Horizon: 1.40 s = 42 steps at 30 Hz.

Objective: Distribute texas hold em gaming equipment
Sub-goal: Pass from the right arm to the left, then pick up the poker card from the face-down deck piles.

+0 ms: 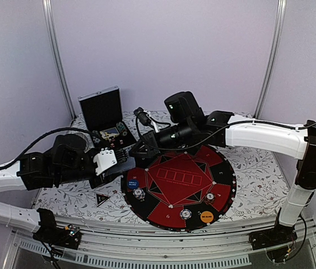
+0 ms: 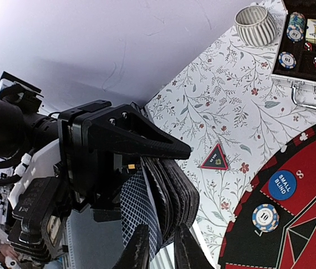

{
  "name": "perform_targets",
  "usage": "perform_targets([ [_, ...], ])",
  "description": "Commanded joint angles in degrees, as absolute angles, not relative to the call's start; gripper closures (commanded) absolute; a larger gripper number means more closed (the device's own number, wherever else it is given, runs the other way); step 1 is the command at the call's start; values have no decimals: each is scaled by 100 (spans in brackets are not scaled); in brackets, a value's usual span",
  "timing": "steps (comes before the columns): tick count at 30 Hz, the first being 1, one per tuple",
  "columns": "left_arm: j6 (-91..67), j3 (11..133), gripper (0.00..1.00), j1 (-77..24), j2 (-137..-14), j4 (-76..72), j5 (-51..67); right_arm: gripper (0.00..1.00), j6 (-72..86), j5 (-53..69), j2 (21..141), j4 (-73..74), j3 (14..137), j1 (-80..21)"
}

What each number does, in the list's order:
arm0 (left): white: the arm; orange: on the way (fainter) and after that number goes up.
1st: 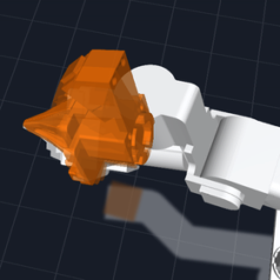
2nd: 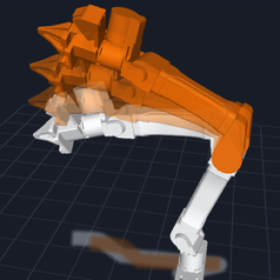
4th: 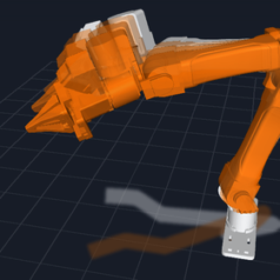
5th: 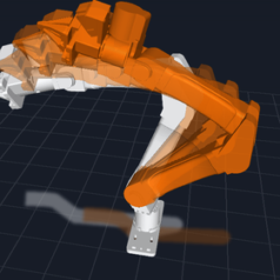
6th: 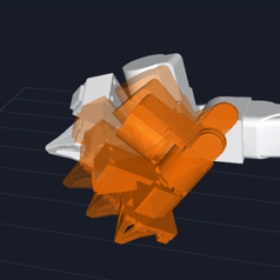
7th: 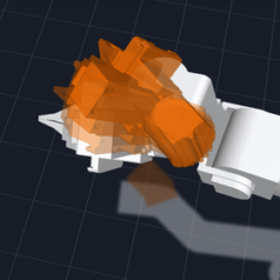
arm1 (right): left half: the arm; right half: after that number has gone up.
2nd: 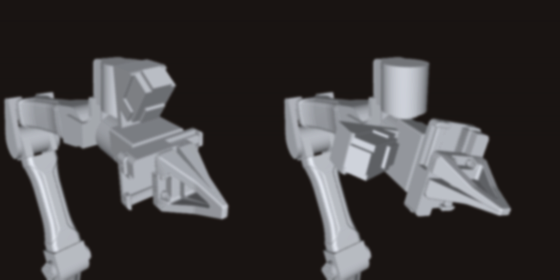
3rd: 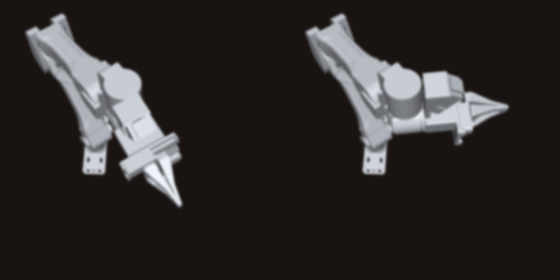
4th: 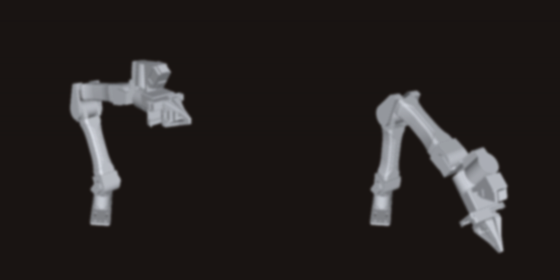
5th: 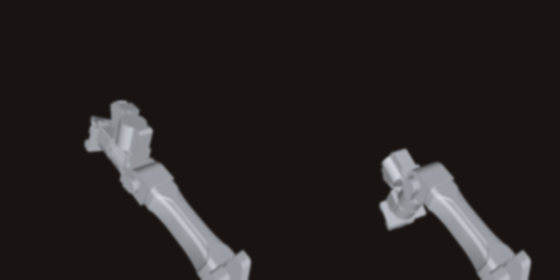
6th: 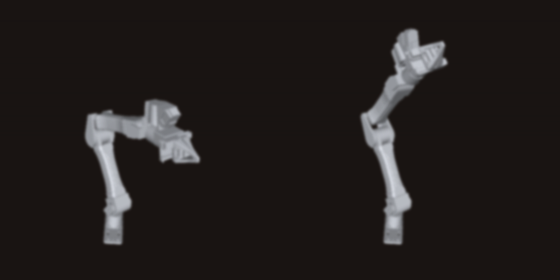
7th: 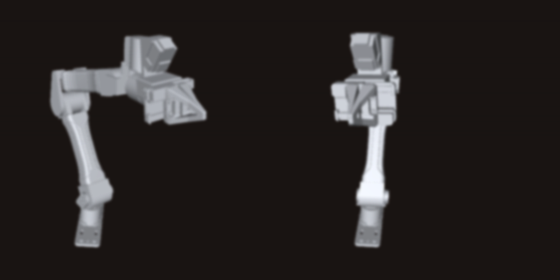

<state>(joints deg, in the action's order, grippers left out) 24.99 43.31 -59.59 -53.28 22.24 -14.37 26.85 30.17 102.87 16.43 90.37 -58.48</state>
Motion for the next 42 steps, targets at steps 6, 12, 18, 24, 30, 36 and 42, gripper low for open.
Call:
perform_targets([
  [6,2443,4333,43,-5859,-5352,2180,-1391,82,2739,3320,10440,1632,9083,-5836],
  [12,2448,4333,43,-5847,-5345,2177,-1381,87,2778,3417,10586,1619,9201,-5830],
  [18,2446,4292,44,-5850,-5246,2213,-1364,96,2679,3111,10341,1699,9099,-5799],
  [24,2437,4271,43,-5842,-5237,2206,-1337,95,2634,2981,10137,1825,9015,-5757],
  [30,2437,4289,43,-5843,-5260,2206,-1332,93,2569,3033,10126,1872,9042,-5757],
  [36,2440,4289,43,-5836,-5265,2208,-1327,98,2567,3127,10169,1872,9061,-5757],
  [42,2435,4274,43,-5829,-5240,2223,-1321,99,2512,3065,10015,1941,8981,-5690],
])
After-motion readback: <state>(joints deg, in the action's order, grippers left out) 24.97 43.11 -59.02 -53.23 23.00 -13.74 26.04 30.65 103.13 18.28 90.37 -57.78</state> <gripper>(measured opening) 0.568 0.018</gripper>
